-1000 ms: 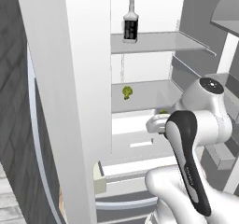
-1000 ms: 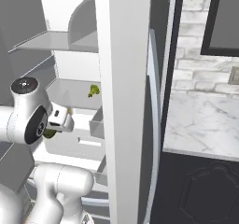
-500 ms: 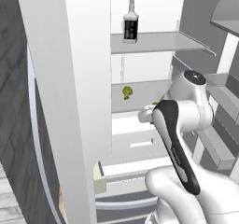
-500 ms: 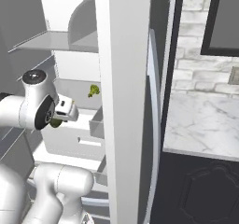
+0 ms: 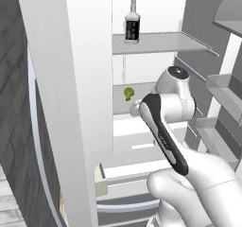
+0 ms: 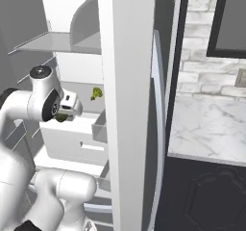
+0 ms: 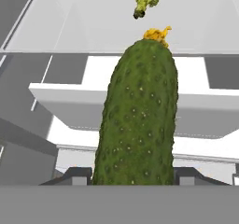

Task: Place the liquor on the top shelf of the fridge to keep it out of children's reach, and place the broccoli and cucumber on lower shelves for easy access.

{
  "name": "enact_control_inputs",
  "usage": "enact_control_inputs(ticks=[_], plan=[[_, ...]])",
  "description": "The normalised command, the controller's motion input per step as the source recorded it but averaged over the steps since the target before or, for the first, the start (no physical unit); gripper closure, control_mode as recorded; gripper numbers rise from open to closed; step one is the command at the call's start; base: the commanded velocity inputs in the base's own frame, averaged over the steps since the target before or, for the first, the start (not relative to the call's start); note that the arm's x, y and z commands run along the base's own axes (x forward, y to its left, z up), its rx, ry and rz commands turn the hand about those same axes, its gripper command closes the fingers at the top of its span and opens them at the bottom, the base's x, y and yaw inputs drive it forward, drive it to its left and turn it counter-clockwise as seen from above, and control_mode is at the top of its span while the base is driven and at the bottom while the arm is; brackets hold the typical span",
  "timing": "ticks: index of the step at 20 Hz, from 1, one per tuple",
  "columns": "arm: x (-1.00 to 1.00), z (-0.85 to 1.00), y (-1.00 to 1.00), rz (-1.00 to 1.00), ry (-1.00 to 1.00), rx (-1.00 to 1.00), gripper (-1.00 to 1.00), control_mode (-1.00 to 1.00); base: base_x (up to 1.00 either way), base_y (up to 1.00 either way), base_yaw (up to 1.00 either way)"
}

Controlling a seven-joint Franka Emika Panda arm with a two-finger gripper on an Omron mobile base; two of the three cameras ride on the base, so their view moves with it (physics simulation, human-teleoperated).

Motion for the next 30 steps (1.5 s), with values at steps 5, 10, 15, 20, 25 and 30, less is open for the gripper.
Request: enact_control_inputs(ticks=[5, 10, 15, 20, 25, 30], plan=[[0.48, -0.01, 0.30, 0.00, 0.00, -0.03, 1.00, -1.00, 0.00, 0.00, 0.00], [0.42, -0.03, 0.19, 0.00, 0.00, 0.00, 1.00, -1.00, 0.00, 0.00, 0.00], [0.35, -0.14, 0.17, 0.00, 0.00, 0.00, 1.00, -1.00, 0.00, 0.00, 0.00], [0.36, -0.19, 0.15, 0.00, 0.00, 0.00, 1.00, -1.00, 0.00, 0.00, 0.00], [0.43, -0.18, 0.00, 0.00, 0.00, 0.00, 1.00, -1.00, 0.00, 0.00, 0.00], [0.43, -0.27, 0.00, 0.00, 0.00, 0.00, 1.00, -1.00, 0.00, 0.00, 0.00]])
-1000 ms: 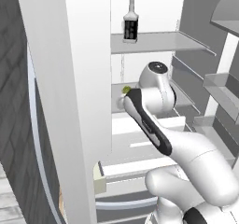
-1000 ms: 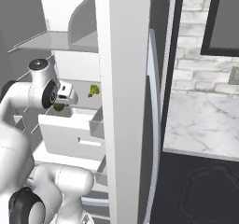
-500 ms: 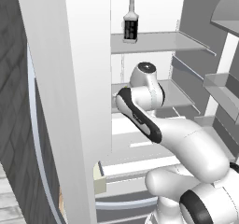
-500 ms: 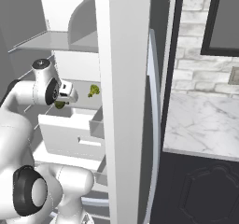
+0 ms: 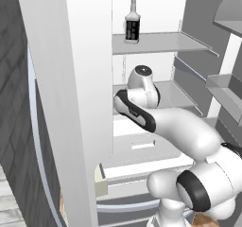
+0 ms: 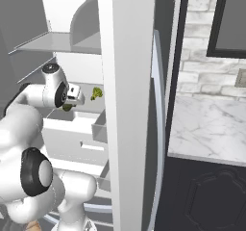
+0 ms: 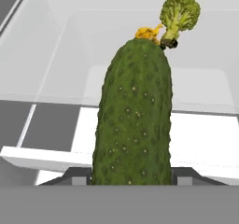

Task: Place the liquor on the top shelf of the fridge to keep it out of children's reach, and place the broccoli and cucumber on lower shelves for easy access.

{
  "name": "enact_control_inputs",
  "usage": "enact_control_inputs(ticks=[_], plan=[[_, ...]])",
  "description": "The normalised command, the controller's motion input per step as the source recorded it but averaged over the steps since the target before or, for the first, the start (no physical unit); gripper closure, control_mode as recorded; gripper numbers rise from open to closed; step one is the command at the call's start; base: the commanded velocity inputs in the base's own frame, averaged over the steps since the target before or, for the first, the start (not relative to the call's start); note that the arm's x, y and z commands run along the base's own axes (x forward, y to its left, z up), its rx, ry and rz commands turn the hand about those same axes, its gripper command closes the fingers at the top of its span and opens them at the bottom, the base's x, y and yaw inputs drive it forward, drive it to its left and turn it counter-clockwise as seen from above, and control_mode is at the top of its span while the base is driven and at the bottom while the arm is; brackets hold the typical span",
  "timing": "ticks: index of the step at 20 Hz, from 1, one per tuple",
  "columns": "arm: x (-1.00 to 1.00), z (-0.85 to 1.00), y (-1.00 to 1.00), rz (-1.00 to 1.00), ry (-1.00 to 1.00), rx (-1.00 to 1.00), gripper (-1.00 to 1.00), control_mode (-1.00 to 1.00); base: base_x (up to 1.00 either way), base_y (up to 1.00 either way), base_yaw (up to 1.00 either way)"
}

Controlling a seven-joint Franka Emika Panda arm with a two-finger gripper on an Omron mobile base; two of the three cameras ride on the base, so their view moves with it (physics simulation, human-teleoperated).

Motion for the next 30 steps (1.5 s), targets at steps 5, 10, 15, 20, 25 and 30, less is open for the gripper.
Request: enact_control_inputs(ticks=[5, 10, 15, 20, 25, 30], plan=[[0.41, -0.27, 0.01, 0.00, 0.00, 0.00, 1.00, -1.00, 0.00, 0.00, 0.00], [0.39, -0.21, 0.00, 0.00, 0.00, 0.00, 1.00, -1.00, 0.00, 0.00, 0.00], [0.44, -0.12, 0.00, 0.00, 0.00, 0.00, 1.00, -1.00, 0.00, 0.00, 0.00], [0.48, -0.14, 0.01, 0.00, 0.00, 0.00, 1.00, -1.00, 0.00, 0.00, 0.00], [0.43, -0.21, 0.04, 0.00, 0.00, 0.00, 1.00, -1.00, 0.00, 0.00, 0.00], [0.43, -0.25, 0.06, 0.00, 0.00, 0.00, 1.00, -1.00, 0.00, 0.00, 0.00]])
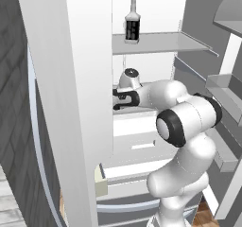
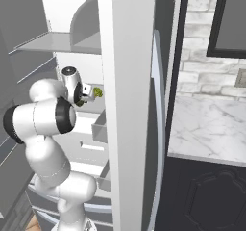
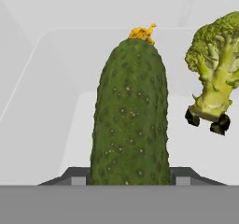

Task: Place the liquor on the top shelf of the fridge to keep it out of children's reach, and place the broccoli and cucumber on lower shelves for easy access.

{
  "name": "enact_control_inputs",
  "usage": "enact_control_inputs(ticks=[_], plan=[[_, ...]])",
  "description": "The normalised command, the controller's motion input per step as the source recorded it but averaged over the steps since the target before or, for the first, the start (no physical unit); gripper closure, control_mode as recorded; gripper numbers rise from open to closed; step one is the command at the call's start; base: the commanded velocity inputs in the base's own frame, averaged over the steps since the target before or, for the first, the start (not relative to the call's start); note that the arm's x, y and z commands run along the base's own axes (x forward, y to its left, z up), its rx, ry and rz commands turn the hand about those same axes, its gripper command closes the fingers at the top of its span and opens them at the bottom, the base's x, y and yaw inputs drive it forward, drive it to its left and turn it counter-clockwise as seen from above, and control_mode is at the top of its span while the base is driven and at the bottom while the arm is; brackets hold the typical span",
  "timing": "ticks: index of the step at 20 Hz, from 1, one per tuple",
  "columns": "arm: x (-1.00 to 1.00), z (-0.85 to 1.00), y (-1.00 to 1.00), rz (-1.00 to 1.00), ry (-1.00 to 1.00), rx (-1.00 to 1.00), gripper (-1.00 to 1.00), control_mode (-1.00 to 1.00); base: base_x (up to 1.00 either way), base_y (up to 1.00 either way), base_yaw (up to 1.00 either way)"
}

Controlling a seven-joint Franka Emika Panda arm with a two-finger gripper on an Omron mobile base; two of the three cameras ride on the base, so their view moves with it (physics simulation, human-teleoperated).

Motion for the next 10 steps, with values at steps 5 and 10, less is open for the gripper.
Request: enact_control_inputs(ticks=[5, 10], plan=[[0.41, -0.21, 0.07, 0.00, 0.00, 0.00, 1.00, -1.00, 0.00, 0.00, 0.00], [0.16, -0.28, 0.10, 0.00, 0.00, -0.02, -1.00, -1.00, 0.00, 0.00, 0.00]])
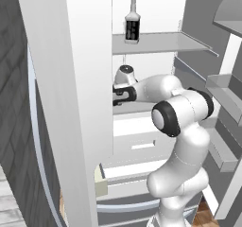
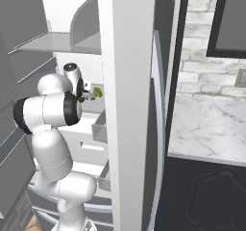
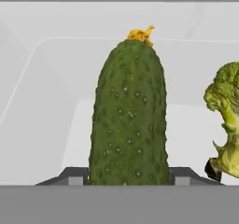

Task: Place the liquor on the top shelf of the fridge to keep it out of children's reach, and place the broccoli and cucumber on lower shelves for easy access.

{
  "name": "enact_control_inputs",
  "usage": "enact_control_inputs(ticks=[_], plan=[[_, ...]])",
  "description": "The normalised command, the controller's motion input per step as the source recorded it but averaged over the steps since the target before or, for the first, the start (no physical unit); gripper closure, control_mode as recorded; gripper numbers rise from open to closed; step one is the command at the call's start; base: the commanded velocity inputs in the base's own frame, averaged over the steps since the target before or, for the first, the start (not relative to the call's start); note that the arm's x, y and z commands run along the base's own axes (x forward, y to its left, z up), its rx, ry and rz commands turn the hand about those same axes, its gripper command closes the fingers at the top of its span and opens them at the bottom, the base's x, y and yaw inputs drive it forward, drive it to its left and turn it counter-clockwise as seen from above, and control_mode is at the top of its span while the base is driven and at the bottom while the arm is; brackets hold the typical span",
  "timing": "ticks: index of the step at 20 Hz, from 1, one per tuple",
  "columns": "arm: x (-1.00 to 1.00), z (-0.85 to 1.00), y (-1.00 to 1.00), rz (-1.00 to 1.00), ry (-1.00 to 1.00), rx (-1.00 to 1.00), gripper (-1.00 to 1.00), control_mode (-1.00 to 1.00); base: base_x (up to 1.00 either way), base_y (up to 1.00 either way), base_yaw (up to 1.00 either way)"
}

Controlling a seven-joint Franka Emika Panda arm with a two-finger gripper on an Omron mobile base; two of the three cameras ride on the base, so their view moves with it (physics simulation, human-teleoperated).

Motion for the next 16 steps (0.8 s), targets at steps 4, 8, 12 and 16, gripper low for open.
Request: enact_control_inputs(ticks=[4, 8, 12, 16], plan=[[-0.06, -0.15, 0.00, 0.00, 0.00, -0.01, -1.00, -1.00, 0.00, 0.00, 0.00], [-0.16, 0.00, 0.00, 0.00, 0.00, 0.00, -1.00, -1.00, 0.00, 0.00, 0.00], [-0.32, 0.00, 0.00, 0.00, 0.00, 0.00, -1.00, -1.00, 0.00, 0.00, 0.00], [-0.52, 0.00, 0.00, 0.00, 0.00, 0.00, -1.00, -1.00, 0.00, 0.00, 0.00]])
